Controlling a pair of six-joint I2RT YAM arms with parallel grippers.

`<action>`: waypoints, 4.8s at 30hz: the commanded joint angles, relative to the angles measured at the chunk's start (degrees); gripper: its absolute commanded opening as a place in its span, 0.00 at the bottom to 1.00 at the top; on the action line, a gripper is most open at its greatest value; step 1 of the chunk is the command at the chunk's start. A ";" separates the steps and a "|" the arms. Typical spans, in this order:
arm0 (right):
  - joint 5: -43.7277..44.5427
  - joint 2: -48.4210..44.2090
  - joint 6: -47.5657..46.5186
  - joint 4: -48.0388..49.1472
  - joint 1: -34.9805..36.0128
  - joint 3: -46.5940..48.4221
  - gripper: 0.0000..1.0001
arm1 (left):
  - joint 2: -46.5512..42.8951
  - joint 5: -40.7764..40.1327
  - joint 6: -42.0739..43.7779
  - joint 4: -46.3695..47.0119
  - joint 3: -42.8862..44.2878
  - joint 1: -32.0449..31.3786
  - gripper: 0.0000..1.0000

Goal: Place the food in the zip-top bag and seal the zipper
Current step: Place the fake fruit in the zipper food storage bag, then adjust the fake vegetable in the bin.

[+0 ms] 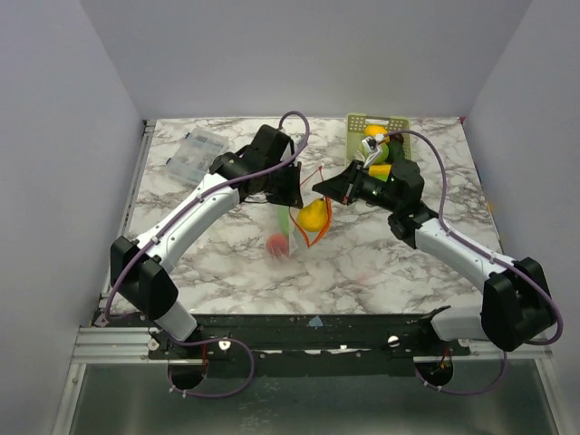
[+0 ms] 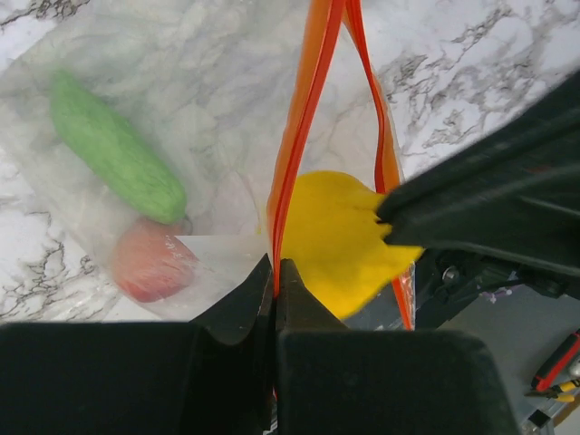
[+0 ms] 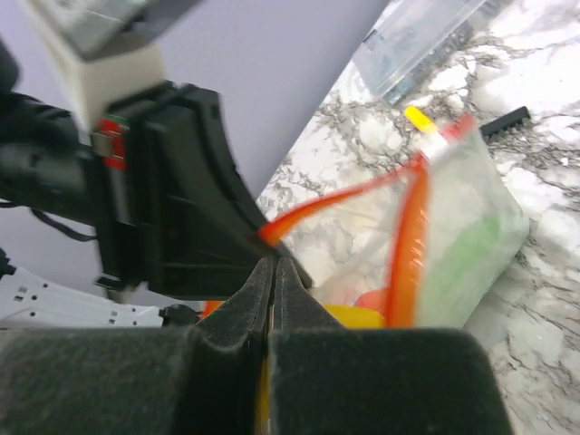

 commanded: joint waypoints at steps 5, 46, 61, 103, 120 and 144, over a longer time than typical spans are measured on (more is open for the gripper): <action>4.86 0.41 -1.91 4.61 1.13 -2.87 0.00 | -2.18 2.97 -1.23 2.49 1.62 -0.15 0.00; 42.64 -2.10 -18.16 -31.59 -1.14 17.38 0.60 | 4.18 -4.16 5.25 0.29 1.90 -0.09 0.00; 55.12 16.45 2.64 -42.23 -13.48 27.29 0.72 | 4.78 1.13 4.66 0.29 1.52 0.66 0.00; 32.34 41.43 -23.50 -50.19 -13.43 42.28 0.15 | 3.55 2.01 4.75 0.37 1.03 0.76 0.00; 39.91 27.18 -21.00 -51.27 -13.52 43.27 0.00 | 3.23 1.77 4.79 0.47 0.92 0.75 0.00; 44.91 28.94 -24.64 -51.21 -13.53 45.84 0.18 | 4.18 3.25 4.54 0.73 0.85 0.79 0.00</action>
